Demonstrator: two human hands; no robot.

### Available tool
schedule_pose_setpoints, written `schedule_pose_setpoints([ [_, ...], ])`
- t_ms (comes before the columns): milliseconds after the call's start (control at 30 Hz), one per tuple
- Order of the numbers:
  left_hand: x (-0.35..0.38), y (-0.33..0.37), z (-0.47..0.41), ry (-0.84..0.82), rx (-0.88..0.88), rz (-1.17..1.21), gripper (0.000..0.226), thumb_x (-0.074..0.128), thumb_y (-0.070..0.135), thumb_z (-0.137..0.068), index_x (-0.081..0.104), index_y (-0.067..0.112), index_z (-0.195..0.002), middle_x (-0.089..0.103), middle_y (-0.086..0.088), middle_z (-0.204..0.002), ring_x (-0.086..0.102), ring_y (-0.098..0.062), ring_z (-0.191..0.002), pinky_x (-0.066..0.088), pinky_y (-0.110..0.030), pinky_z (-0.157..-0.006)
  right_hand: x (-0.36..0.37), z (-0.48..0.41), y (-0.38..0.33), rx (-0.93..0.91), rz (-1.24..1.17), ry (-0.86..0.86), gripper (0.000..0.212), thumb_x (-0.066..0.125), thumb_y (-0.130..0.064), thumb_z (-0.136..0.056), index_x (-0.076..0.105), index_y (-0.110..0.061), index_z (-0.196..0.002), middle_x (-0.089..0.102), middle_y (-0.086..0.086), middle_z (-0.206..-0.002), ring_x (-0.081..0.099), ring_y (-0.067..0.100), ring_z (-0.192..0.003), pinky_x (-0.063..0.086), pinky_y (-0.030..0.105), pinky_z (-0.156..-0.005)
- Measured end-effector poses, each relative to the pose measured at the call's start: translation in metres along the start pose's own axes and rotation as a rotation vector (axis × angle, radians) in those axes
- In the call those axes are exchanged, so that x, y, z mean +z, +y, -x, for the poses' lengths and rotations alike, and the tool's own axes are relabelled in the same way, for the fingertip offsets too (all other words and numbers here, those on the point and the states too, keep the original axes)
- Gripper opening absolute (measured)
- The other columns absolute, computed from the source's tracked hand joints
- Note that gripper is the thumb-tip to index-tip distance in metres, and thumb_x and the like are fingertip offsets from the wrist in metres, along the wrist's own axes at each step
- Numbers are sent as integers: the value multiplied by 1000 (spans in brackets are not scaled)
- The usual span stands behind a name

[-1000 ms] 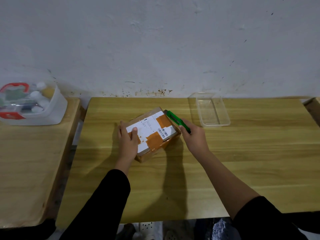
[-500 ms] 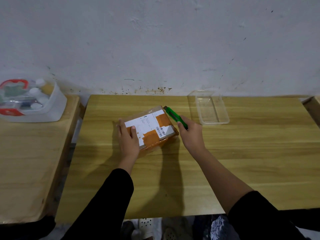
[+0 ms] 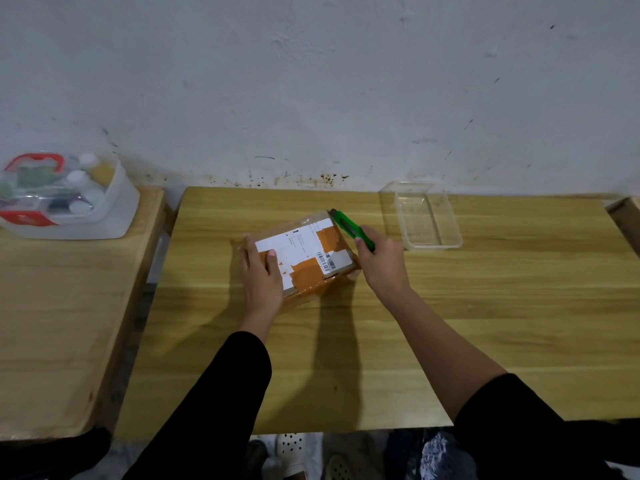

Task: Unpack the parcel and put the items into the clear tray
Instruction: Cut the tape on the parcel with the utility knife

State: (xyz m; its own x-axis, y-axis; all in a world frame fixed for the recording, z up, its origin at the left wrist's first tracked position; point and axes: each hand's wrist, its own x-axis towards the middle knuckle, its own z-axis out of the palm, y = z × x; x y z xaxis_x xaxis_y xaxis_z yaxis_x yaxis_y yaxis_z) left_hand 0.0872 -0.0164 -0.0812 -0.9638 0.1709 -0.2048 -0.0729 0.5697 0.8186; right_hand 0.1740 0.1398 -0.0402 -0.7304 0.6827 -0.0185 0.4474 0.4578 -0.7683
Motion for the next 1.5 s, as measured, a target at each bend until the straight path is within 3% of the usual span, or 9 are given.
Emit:
schedule_pose_setpoints([
  [200, 1, -3, -1, 2, -5, 17, 58, 30, 34, -100, 2, 23, -149, 13, -8, -156, 36, -25, -133, 40, -27, -81, 1, 0, -5, 20, 12, -22, 29, 45, -12, -95, 60, -12, -119, 52, -1, -66, 46, 7, -50, 33, 13, -36],
  [500, 9, -7, -4, 68, -46, 68, 52, 28, 34, -100, 10, 26, -148, 30, -11, -149, 46, -30, -123, 48, -42, -89, -17, 0, -9, 32, 204, -128, 19, 46, -10, -92, 62, -3, -97, 53, 10, -75, 43, 12, -52, 29, 22, -42],
  [633, 12, -2, -2, 100, -59, 80, 51, 29, 27, -101, 12, 22, -149, 33, -10, -147, 47, -27, -119, 38, -30, -80, -25, 10, -5, 48, 249, -143, 19, 47, -10, -90, 64, -1, -92, 52, 9, -72, 42, 13, -50, 29, 22, -42],
  [1000, 12, 4, 2, 114, -78, 42, 50, 28, 26, -101, 12, 22, -149, 39, -12, -142, 52, -26, -114, 37, -23, -67, -34, 45, 2, 70, 280, -99, 18, 45, -12, -90, 62, -4, -93, 58, 13, -74, 51, 23, -56, 37, 27, -44],
  [1300, 10, 8, 6, 122, -79, 23, 51, 28, 26, -101, 12, 21, -149, 37, -12, -145, 46, -30, -123, 42, -36, -89, -41, 64, 6, 50, 334, -91, 19, 46, -14, -90, 61, -5, -97, 54, 9, -71, 52, 24, -61, 38, 29, -52],
  [1500, 8, 14, 24, 136, -75, 6, 52, 32, 23, -101, 13, 17, -149, 29, -13, -150, 37, -30, -132, 37, -33, -95, -49, 70, 16, 43, 277, -25, 20, 47, -14, -90, 62, -8, -101, 56, 8, -67, 51, 21, -55, 32, 23, -44],
])
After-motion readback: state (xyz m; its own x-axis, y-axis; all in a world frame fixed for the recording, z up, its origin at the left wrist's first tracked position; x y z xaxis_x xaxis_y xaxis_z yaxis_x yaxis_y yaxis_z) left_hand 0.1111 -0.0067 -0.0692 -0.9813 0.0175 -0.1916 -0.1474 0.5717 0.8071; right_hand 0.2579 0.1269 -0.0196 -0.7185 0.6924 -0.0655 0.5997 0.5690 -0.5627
